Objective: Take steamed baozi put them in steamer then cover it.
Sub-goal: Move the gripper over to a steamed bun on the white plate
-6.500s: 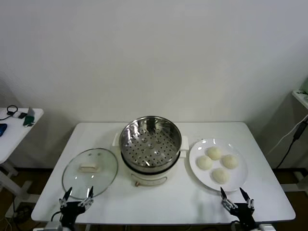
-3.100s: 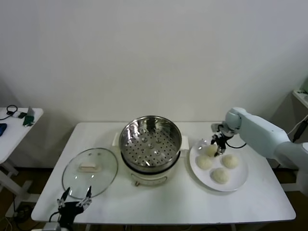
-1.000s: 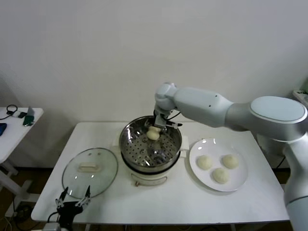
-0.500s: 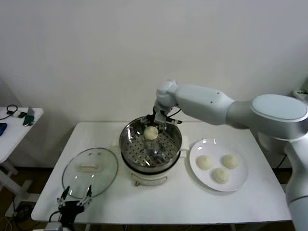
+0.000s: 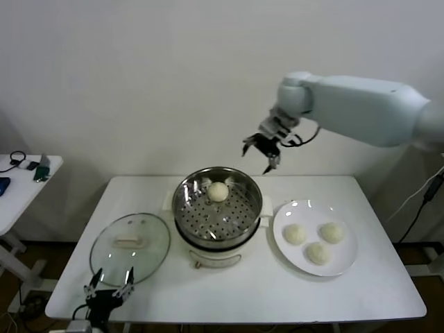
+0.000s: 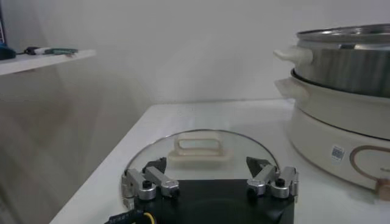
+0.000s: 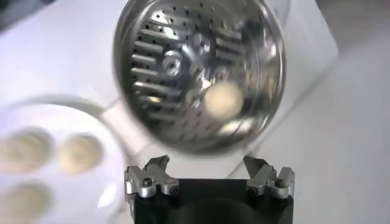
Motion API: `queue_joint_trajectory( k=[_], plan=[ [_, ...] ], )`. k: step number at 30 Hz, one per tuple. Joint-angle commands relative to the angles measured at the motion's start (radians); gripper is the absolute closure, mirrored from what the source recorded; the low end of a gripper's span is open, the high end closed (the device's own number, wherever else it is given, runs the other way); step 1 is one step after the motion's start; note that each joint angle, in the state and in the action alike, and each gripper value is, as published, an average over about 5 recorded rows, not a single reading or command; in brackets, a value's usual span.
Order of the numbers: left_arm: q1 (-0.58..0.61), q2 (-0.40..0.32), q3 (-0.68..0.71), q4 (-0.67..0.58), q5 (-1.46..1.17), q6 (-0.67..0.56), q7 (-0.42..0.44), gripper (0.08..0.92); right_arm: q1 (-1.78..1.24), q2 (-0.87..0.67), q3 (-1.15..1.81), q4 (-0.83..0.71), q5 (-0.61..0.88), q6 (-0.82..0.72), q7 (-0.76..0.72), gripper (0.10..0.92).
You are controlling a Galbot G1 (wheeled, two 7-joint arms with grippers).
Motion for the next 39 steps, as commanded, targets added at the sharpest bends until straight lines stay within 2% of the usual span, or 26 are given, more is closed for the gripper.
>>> queue_joint_trajectory(
  k=[1,5,10,24,39],
  plan=[
    [-0.005,0.001,0.000,0.002,-0.001,0.000,0.000,0.177,0.098,-0.238,-0.182,0.151,0.218,-0.283,-0.027,0.203],
    [-0.012,0.000,0.000,0.007,-0.004,-0.005,0.000,0.177,0.002,-0.306,-0.166,0.209,0.201,-0.339,0.016,0.203],
    [-0.018,0.002,-0.003,0.013,-0.010,-0.008,-0.001,0.177,-0.134,-0.316,-0.098,0.210,0.139,-0.378,0.069,0.203],
    [-0.010,-0.002,-0.006,0.028,-0.010,-0.023,-0.005,0.177,-0.477,-0.174,0.135,0.049,-0.060,-0.417,0.172,0.203],
    [0.006,-0.001,-0.007,0.033,-0.011,-0.038,-0.007,0.177,-0.596,-0.067,0.220,-0.067,-0.182,-0.446,0.236,0.216]
  ],
)
